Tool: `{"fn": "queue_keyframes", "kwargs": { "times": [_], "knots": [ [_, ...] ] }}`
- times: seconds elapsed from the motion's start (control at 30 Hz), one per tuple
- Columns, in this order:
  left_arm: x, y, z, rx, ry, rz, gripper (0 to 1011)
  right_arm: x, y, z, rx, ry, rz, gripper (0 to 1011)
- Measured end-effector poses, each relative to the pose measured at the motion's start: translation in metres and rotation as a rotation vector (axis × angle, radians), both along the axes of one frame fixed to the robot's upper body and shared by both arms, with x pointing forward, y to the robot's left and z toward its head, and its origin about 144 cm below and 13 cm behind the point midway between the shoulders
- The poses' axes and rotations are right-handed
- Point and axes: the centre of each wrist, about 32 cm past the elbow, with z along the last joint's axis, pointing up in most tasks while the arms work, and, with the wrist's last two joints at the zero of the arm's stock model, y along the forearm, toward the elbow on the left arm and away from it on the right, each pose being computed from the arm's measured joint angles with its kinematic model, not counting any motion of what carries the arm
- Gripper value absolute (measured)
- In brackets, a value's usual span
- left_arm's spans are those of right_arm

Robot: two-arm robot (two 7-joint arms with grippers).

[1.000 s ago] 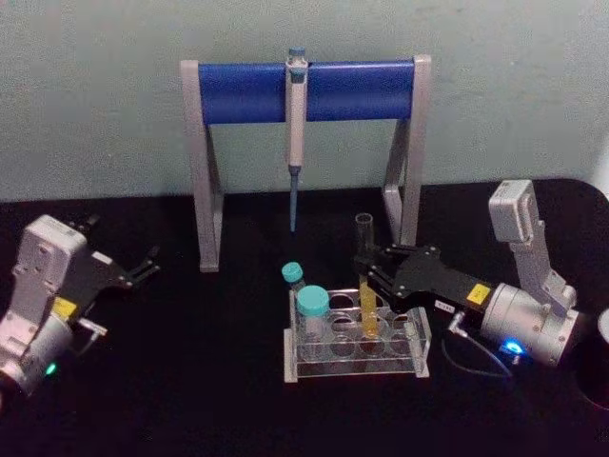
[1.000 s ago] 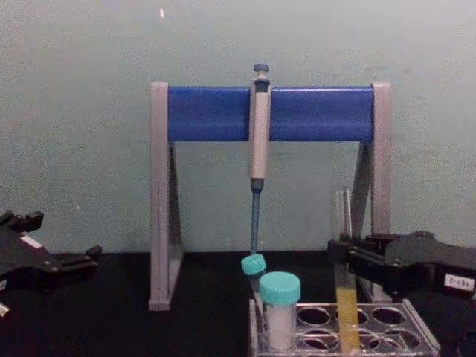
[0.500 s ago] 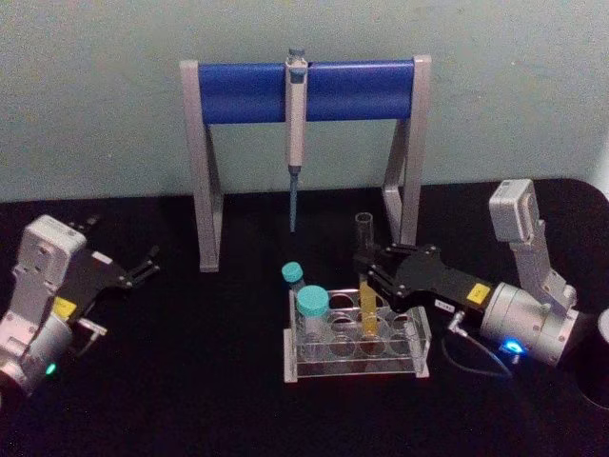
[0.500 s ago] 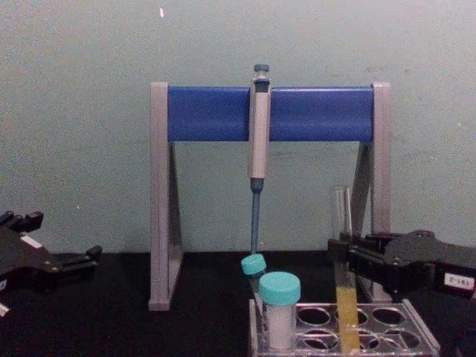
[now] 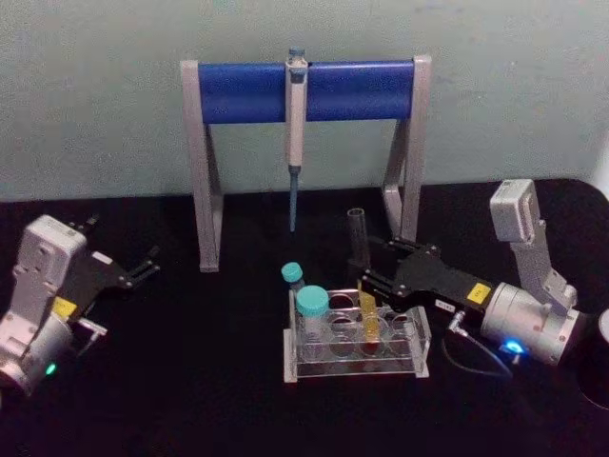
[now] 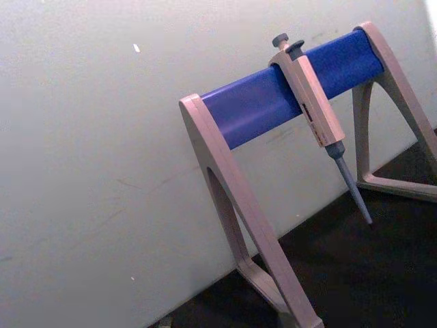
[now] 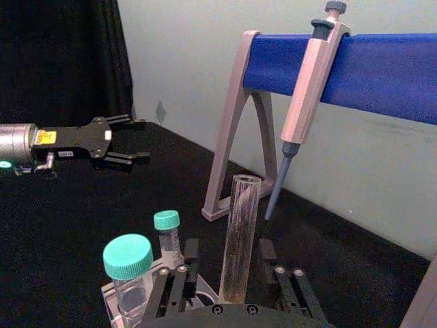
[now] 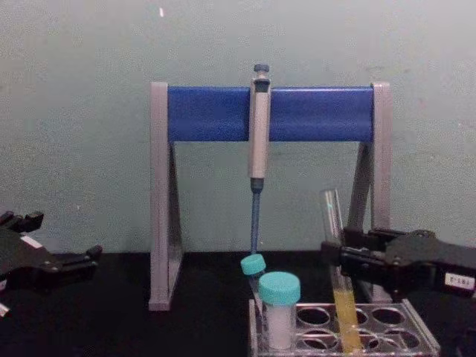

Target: Pick up the test tube from the test tube rack, shake it, then place it back into the test tube rack.

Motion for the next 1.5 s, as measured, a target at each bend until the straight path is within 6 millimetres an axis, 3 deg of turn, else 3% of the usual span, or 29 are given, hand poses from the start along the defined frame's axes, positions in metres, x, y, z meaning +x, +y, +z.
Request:
{"fn": "queue_keyframes", "kwargs": {
  "times": [0.23,0.57,1.13,1.5],
  "knots": [
    [0.0,0.0,0.0,0.0,0.0,0.0,1001,0.0,0.0,0.0,0.0,0.0,0.0,769],
    [0.0,0.0,0.0,0.0,0.0,0.0,1001,0.0,0.0,0.0,0.0,0.0,0.0,1000],
    [0.0,0.0,0.0,0.0,0.0,0.0,1001,-0.003,0.0,0.004,0.009,-0.021,-0.018,1000],
    [0.0,0.0,0.0,0.0,0.0,0.0,1001,-0.028,-0.01,0.026,0.063,-0.11,-0.204,1000]
  ]
}}
